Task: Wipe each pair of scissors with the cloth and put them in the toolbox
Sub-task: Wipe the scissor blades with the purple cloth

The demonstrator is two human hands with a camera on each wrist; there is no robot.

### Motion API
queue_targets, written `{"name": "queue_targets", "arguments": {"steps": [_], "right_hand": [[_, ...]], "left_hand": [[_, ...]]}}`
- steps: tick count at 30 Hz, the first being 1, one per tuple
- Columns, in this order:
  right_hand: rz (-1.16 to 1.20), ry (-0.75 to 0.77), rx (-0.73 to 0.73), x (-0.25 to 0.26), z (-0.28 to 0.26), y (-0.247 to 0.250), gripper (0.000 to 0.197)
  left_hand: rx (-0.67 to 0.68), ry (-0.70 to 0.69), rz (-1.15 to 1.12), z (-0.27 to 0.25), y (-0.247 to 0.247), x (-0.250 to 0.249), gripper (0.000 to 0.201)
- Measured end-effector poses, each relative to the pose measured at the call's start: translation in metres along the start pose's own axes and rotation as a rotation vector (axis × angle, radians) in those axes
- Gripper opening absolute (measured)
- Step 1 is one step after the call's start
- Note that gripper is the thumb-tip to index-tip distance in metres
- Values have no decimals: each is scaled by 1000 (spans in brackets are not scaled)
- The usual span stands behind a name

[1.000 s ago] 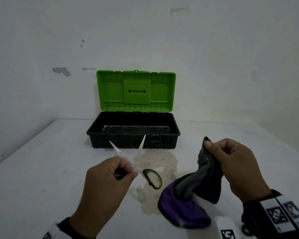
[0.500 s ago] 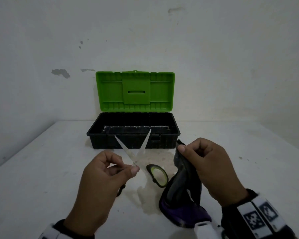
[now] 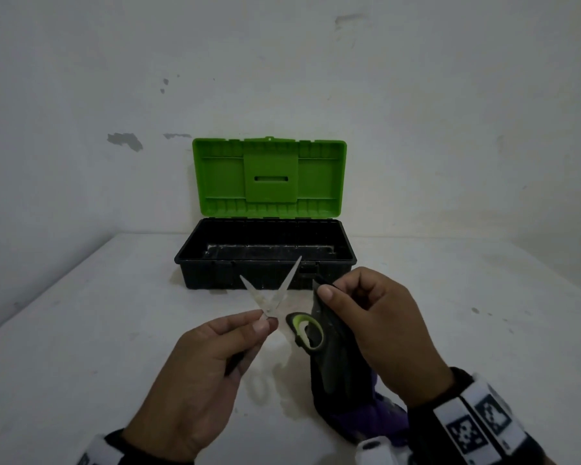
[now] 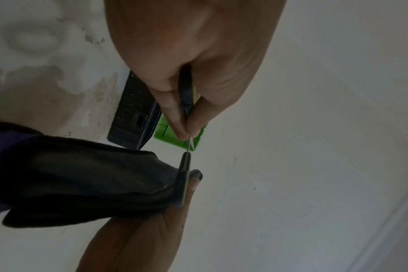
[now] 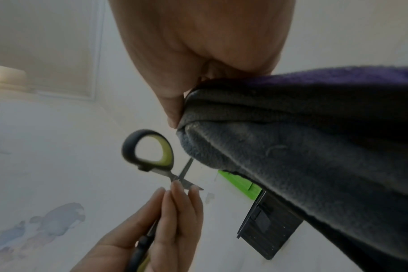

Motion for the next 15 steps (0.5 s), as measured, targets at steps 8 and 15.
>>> {"name": "queue_targets", "arguments": {"steps": [8, 15], "right_hand": [[-5, 26, 103, 10, -6, -16, 8], [-51, 37, 148, 15, -8, -28, 7]], "left_hand": [[128, 45, 108, -7, -17, 1, 17], [254, -77, 344, -7, -26, -12, 12]]}}
Point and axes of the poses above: each hand's wrist, its own z-axis towards the middle knuckle, its own y-axis out of the back of the hand, x = y × z, the point moved 10 cm from there along z, towards the middle knuckle, and after that the axes turned 14 degrees about -y, right-handed, at the moved point
